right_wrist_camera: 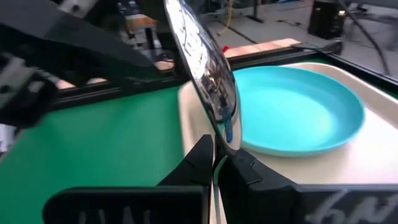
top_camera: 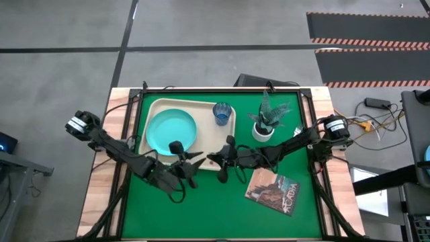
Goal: Pick and place plate/cup/fork/spoon on tray
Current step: Put the orange spoon on the gray serving tray
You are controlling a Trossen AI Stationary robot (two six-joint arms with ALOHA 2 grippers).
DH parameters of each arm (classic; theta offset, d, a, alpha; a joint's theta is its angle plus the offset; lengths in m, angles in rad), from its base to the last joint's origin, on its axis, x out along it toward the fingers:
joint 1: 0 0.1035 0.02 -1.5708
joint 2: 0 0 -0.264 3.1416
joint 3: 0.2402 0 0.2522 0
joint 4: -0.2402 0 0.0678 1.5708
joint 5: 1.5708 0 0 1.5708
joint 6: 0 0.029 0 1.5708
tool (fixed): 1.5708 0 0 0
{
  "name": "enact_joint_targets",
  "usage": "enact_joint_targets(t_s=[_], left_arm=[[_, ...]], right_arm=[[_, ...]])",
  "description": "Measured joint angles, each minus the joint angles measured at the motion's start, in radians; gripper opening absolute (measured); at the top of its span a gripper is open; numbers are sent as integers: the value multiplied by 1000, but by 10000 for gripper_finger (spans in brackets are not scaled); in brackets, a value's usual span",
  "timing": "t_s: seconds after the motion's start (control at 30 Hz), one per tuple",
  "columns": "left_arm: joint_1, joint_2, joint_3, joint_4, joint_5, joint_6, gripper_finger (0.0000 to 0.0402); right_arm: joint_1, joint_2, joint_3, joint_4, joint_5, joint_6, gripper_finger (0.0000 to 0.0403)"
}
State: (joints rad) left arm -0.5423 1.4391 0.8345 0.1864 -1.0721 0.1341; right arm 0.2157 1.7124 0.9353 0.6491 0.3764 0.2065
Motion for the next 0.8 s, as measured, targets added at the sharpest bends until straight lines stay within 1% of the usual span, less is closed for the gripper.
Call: enact_joint_targets(t_s=[0.1,0.2,0.27,0.43,0.5,0.6,0.73,0.8], left_arm=[[0,-5,-77,170,31,26,107],[2,-20,-131,262,116,-34,107],[3,-26,-155,265,162,-87,107],[6,-35,-197,269,171,-255,107],[8,-35,-206,268,178,-283,107],[7,-36,-209,266,178,-253,107],[7,-86,-208,265,174,-119,107],[7,-124,-209,254,159,-77,107]], right_arm=[[0,-3,0,3,-19,2,8],[0,-15,0,-11,-54,12,8],[-10,-26,4,-21,-89,34,8],[-72,-48,6,-44,-163,125,8],[-94,-48,7,-37,-184,153,8],[-123,-48,35,-58,-206,201,8],[-149,-41,98,-169,-204,226,8],[-148,-31,128,-186,-208,215,8]])
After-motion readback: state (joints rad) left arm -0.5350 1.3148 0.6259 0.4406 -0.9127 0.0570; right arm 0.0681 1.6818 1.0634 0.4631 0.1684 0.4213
